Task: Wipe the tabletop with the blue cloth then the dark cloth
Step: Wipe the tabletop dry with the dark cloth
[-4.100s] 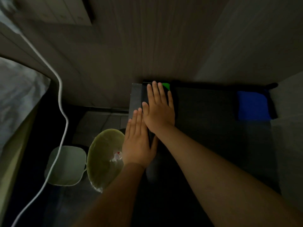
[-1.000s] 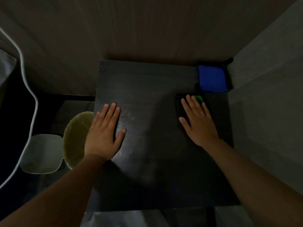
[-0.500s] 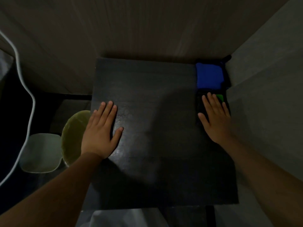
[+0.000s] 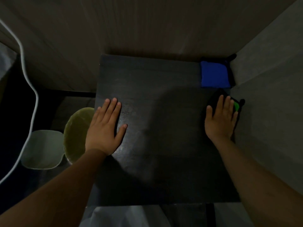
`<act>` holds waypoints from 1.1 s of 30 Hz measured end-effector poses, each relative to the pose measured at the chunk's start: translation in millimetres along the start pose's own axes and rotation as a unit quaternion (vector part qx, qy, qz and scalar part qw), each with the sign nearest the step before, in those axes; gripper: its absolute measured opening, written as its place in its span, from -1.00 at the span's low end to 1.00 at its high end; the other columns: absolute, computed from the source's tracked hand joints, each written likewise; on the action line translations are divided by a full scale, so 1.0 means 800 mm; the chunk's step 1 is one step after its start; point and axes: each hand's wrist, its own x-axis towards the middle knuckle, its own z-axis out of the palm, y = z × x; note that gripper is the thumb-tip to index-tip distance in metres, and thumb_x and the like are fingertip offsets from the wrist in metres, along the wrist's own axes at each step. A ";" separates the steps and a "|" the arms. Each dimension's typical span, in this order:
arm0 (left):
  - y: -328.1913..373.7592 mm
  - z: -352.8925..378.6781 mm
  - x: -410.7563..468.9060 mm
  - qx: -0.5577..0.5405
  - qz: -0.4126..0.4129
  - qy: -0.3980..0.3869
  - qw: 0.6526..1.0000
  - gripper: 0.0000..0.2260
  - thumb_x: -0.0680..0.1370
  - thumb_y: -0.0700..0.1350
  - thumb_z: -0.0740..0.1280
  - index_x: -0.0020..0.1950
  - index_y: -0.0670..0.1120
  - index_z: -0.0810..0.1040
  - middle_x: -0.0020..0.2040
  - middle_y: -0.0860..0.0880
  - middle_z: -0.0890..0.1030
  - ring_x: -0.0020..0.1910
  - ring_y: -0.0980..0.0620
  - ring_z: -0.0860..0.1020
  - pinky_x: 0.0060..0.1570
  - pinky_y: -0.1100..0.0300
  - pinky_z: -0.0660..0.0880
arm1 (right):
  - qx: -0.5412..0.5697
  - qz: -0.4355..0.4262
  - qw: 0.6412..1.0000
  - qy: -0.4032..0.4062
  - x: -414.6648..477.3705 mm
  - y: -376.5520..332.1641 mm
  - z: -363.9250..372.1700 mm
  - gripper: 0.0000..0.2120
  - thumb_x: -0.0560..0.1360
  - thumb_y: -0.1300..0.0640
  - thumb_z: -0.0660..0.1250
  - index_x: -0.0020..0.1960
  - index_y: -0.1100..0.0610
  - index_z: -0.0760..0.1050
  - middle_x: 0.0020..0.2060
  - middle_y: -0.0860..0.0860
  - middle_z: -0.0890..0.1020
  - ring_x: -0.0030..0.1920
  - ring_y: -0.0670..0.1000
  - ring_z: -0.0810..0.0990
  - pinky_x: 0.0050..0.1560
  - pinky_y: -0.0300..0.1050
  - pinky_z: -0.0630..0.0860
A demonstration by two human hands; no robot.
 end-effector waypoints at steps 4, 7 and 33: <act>-0.001 0.001 0.000 -0.005 0.002 0.001 1.000 -0.40 0.60 0.17 0.06 0.56 -0.07 0.05 0.57 -0.01 0.00 0.55 0.05 -0.11 0.50 0.14 -0.21 | 0.000 0.026 1.000 0.006 -0.018 -0.020 0.007 -0.41 0.62 -0.15 -0.18 0.55 0.07 -0.24 0.55 0.08 -0.17 0.53 0.04 -0.20 0.50 0.09 -0.21; -0.001 0.002 -0.001 -0.008 0.000 0.001 1.000 -0.39 0.60 0.18 0.05 0.57 -0.05 0.00 0.58 0.01 -0.04 0.55 0.07 -0.14 0.50 0.13 -0.21 | -0.004 0.025 1.000 0.016 -0.032 -0.037 0.012 -0.40 0.61 -0.16 -0.18 0.55 0.08 -0.23 0.55 0.09 -0.16 0.53 0.06 -0.19 0.50 0.11 -0.19; 0.000 -0.033 -0.028 -0.215 0.024 0.100 0.971 -0.55 0.60 0.00 0.13 0.45 -0.15 0.28 0.45 -0.12 0.35 0.43 0.01 0.27 0.41 0.21 0.13 | 0.002 -0.155 0.988 0.009 -0.151 -0.263 0.047 -0.39 0.55 -0.16 -0.34 0.54 0.06 -0.27 0.54 0.05 -0.21 0.52 0.03 -0.27 0.49 0.09 -0.25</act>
